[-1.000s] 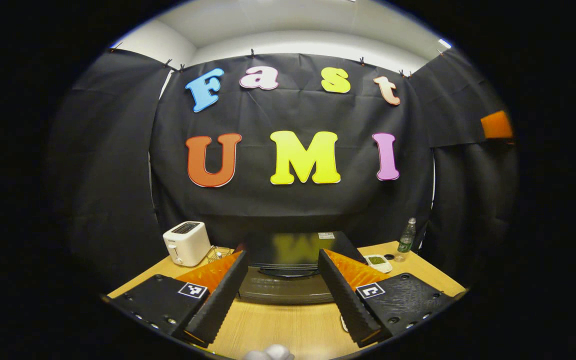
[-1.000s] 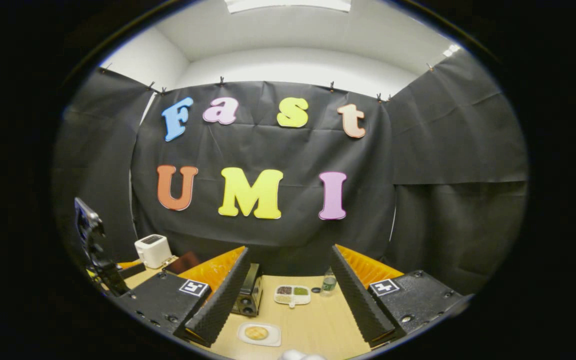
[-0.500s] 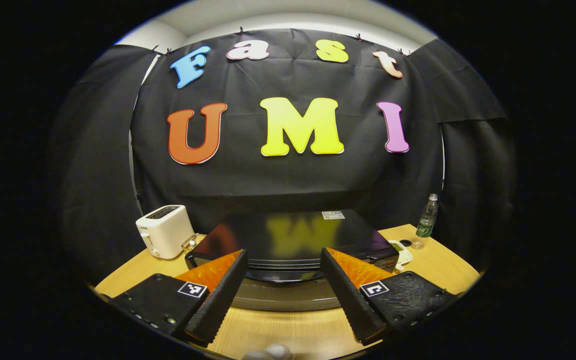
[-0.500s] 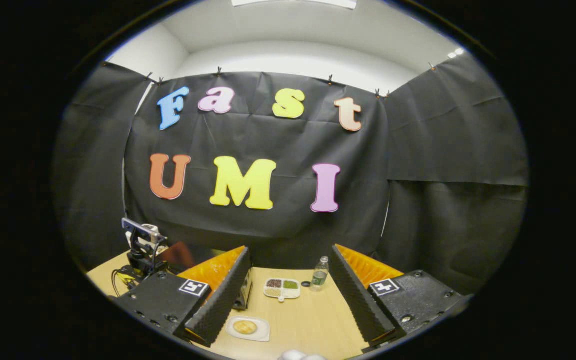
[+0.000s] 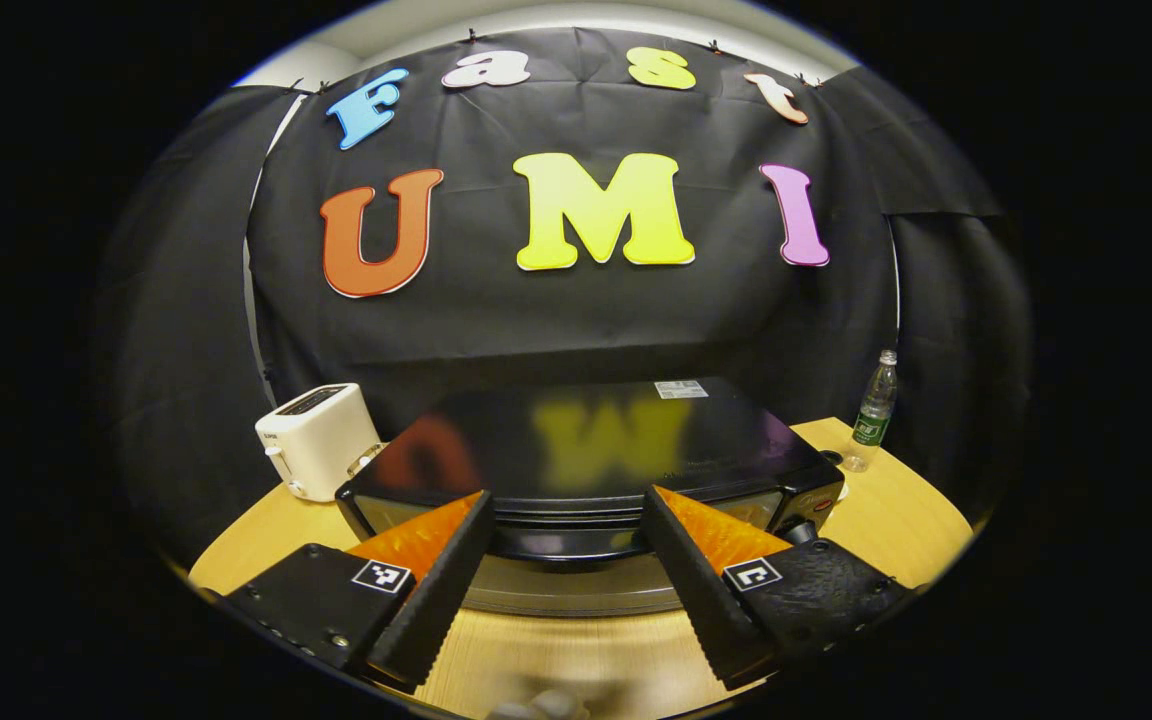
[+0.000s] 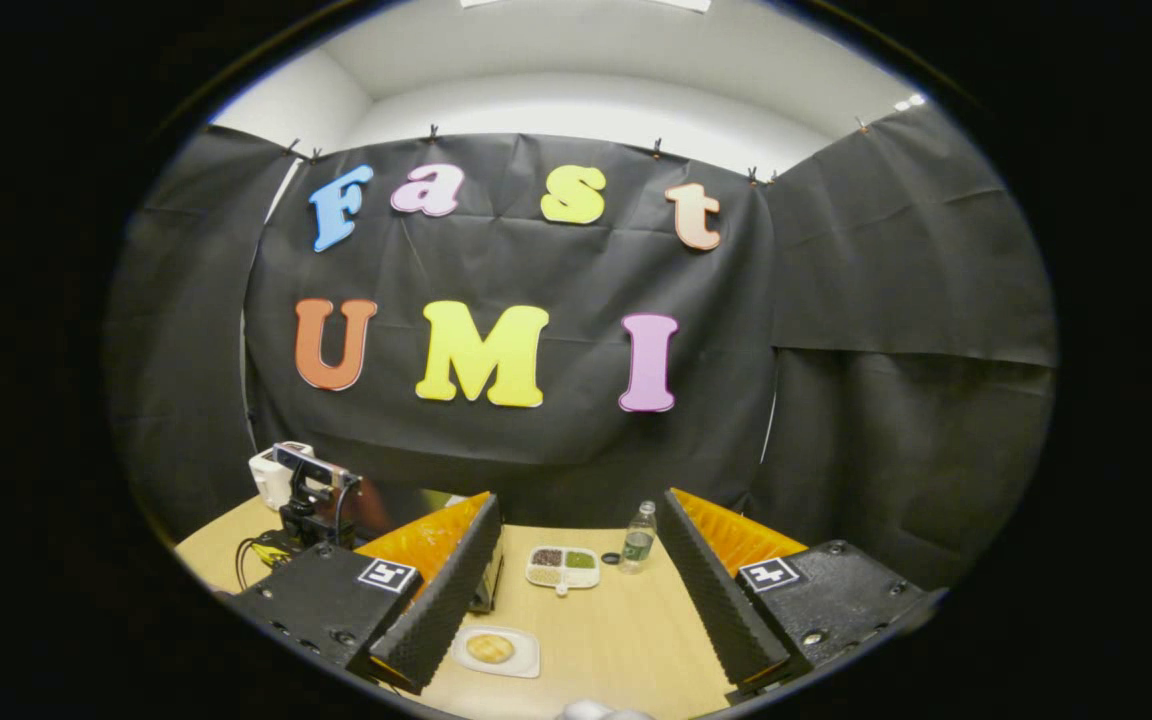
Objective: Open the electric oven with the left hand, put the food in, and close the electric oven.
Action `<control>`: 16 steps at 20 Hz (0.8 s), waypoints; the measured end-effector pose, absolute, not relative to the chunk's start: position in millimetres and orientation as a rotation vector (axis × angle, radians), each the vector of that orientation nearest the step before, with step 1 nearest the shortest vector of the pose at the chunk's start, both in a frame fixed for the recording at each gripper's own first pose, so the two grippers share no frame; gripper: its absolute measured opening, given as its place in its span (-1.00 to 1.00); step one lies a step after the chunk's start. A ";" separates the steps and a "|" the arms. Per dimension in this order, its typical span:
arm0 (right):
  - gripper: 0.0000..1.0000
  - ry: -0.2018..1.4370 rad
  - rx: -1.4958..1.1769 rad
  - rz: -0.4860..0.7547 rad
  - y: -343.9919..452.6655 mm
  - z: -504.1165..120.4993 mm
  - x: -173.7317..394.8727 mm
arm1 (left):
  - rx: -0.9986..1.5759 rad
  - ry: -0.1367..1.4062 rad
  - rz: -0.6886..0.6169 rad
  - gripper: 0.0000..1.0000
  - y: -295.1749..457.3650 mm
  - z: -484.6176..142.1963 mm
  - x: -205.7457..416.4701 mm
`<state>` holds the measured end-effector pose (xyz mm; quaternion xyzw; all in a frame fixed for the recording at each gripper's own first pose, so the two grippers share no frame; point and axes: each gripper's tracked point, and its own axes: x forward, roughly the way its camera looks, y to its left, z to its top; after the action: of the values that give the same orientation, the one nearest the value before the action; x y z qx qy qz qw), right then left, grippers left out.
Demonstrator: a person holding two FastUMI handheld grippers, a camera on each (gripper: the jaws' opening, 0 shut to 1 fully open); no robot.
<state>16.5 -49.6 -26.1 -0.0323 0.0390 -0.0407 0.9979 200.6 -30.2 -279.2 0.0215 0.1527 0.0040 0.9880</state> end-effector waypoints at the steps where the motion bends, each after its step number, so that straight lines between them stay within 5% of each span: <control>1: 1.00 0.079 -0.060 -0.079 -49.8 -26.5 15.4 | 0.038 0.315 0.005 0.96 -30.0 -279.6 198.4; 16: 1.00 0.087 -0.009 -0.042 -45.2 -43.4 4.7 | 0.035 0.417 -0.018 0.96 -31.1 -309.3 116.9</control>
<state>4.7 -45.2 -43.4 -0.0047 0.0436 -0.0208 0.9988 116.9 -31.1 -309.3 0.0174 0.2069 -0.0089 0.9782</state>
